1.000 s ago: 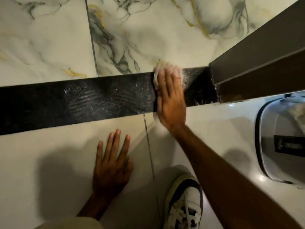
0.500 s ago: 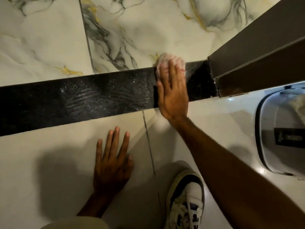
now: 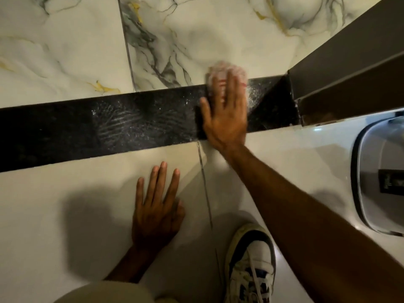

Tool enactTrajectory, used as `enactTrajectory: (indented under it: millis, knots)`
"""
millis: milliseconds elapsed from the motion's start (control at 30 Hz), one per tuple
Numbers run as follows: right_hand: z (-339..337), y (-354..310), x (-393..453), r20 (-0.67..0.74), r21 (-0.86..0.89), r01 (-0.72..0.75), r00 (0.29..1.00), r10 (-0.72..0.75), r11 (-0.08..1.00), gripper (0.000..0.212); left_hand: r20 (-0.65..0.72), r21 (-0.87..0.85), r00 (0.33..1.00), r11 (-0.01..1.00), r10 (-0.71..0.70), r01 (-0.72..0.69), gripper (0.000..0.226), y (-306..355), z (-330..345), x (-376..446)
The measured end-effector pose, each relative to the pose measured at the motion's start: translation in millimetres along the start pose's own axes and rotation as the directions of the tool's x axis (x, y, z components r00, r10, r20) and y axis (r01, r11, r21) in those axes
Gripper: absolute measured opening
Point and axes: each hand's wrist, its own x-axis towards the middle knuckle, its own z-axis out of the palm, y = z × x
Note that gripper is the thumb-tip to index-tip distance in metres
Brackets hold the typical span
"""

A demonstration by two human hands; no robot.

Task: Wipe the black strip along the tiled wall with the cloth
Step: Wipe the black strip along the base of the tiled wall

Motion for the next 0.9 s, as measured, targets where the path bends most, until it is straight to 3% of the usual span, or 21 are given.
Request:
enactTrajectory:
  millis: [67,133,233,300,367,433,467,533,633,700,800,900]
  knots:
    - [0.6,-7.9,-34.8,0.047,0.020,0.219,0.974,-0.220,0.975,0.074,0.007,0.002,1.000,1.000,0.003,-0.003,0.073,-0.4,-1.4,0.3]
    - [-5.1,6.3,-81.8,0.073,0.049,0.269,0.960,-0.272,0.962,0.066,0.022,0.001,1.000,1.000,0.004,-0.004,0.074,-0.5,-3.6,0.6]
    - [-16.8,38.8,-122.7,0.066,-0.004,0.174,0.983,-0.173,0.985,0.058,0.030,0.000,1.000,1.000,-0.007,0.007,0.073,0.8,-2.8,0.7]
    - [-14.9,43.3,-113.8,-0.019,-0.065,0.079,0.997,-0.080,0.995,0.054,0.017,0.010,1.000,1.000,-0.001,0.001,0.073,0.0,-0.1,0.4]
    - [-10.0,25.4,-84.5,-0.117,-0.080,-0.046,0.992,0.036,0.996,0.054,-0.004,0.014,1.000,1.000,0.000,0.000,0.074,-1.5,3.6,-0.1]
    - [-0.2,-6.4,-49.7,-0.111,0.003,-0.127,0.986,0.127,0.992,0.059,-0.032,0.028,0.999,0.999,-0.039,0.040,0.073,-2.1,6.5,-1.9]
    - [5.0,-23.7,-33.4,-0.089,0.049,-0.106,0.990,0.110,0.993,0.061,-0.049,0.026,0.996,0.997,-0.071,0.072,0.073,-1.4,7.0,-1.9]
    - [14.3,-54.9,-17.7,-0.015,0.074,0.078,0.997,-0.077,0.994,0.064,-0.072,0.019,0.987,0.990,-0.141,0.143,0.072,-0.8,7.6,-2.0]
    - [18.4,-68.1,-44.5,0.063,0.073,0.389,0.917,-0.393,0.918,0.063,-0.091,0.017,0.961,0.965,-0.260,0.262,0.071,-2.2,5.2,-2.3]
    - [11.4,-49.6,-81.4,0.080,0.096,0.478,0.871,-0.485,0.873,0.059,-0.097,0.023,0.943,0.947,-0.317,0.321,0.071,-4.9,1.6,-5.5]
    - [-1.8,-10.3,-108.6,0.109,0.064,0.484,0.866,-0.488,0.873,0.059,-0.087,-0.001,0.943,0.947,-0.320,0.321,0.071,-15.1,-3.6,-17.7]
    - [0.0,-10.7,-85.0,0.055,-0.007,0.310,0.950,-0.309,0.951,0.058,-0.065,-0.011,0.940,0.942,-0.335,0.335,0.072,-32.4,-6.3,-30.2]
